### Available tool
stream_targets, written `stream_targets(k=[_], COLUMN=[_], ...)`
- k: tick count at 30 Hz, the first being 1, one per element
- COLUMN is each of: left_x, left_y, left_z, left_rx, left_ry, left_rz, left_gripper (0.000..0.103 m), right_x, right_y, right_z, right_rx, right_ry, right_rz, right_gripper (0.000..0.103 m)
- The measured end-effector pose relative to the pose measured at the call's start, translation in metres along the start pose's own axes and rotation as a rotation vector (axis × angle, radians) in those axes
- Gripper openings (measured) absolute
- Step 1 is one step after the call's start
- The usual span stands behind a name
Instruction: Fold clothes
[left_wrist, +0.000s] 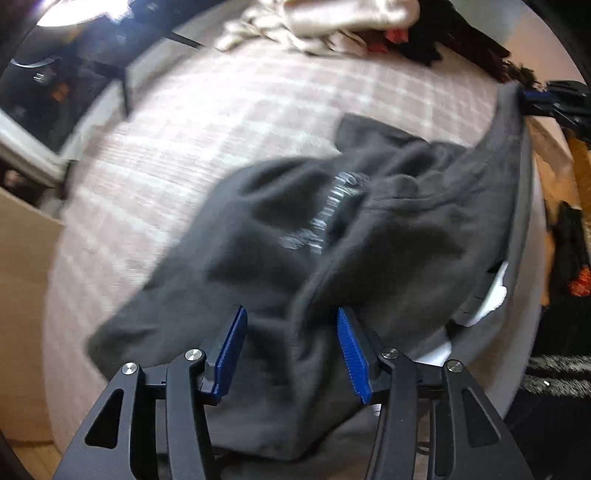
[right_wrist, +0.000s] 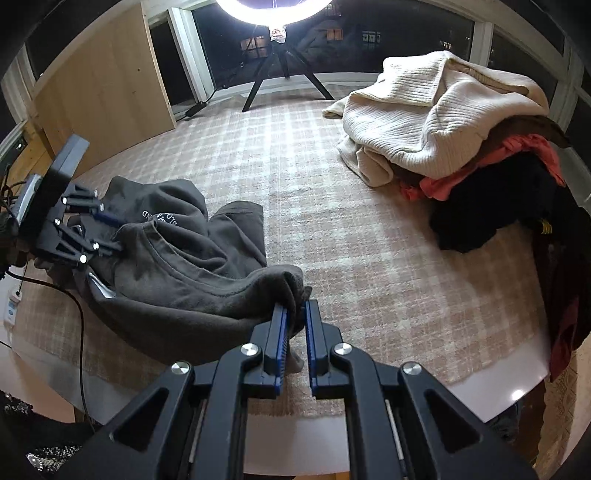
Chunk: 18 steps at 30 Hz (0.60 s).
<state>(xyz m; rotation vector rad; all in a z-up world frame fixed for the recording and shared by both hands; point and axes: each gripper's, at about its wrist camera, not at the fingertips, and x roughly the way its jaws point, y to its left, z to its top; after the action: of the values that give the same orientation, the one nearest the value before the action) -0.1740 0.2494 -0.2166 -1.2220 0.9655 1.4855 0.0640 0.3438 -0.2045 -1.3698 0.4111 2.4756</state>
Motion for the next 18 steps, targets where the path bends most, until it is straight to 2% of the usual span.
stream_targets(k=[1, 2, 3, 5, 6, 7, 9, 12, 15, 18], left_x=[0.001, 0.001, -0.002, -0.012, -0.021, -0.03, -0.056, -0.093, -0.115, -0.12], left_y=[-0.002, -0.003, -0.003, 0.003, 0.009, 0.014, 0.032, 0.06, 0.088, 0.115], left_z=[0.0, -0.001, -0.002, -0.005, -0.008, -0.011, -0.023, -0.05, -0.084, -0.125], left_rx=[-0.001, -0.005, -0.019, -0.066, -0.093, -0.117, -0.183, -0.263, -0.345, -0.441], left_ry=[0.006, 0.009, 0.003, -0.032, -0.058, -0.085, -0.152, -0.223, -0.25, -0.233], left_rz=[-0.027, -0.046, -0.065, -0.104, -0.124, -0.136, -0.159, -0.092, -0.024, 0.026], left_gripper=[0.028, 0.004, 0.004, 0.003, 0.003, 0.003, 0.003, 0.003, 0.003, 0.003], right_x=[0.002, 0.004, 0.005, 0.008, 0.01, 0.011, 0.009, 0.019, 0.03, 0.041], right_y=[0.001, 0.001, 0.002, 0.003, 0.002, 0.002, 0.001, 0.011, 0.023, 0.035], right_z=[0.001, 0.002, 0.002, 0.003, 0.003, 0.003, -0.001, 0.01, 0.024, 0.037], right_rx=[-0.002, -0.004, -0.007, -0.004, 0.003, 0.009, 0.021, -0.016, -0.061, -0.106], right_ry=[0.001, 0.002, 0.004, 0.021, 0.031, 0.042, 0.031, 0.025, 0.021, 0.017], right_rz=[0.004, 0.008, 0.012, 0.019, 0.034, 0.049, 0.1, 0.141, 0.177, 0.213], right_gripper=[0.01, 0.011, 0.013, 0.029, 0.042, 0.045, 0.045, 0.047, 0.047, 0.047])
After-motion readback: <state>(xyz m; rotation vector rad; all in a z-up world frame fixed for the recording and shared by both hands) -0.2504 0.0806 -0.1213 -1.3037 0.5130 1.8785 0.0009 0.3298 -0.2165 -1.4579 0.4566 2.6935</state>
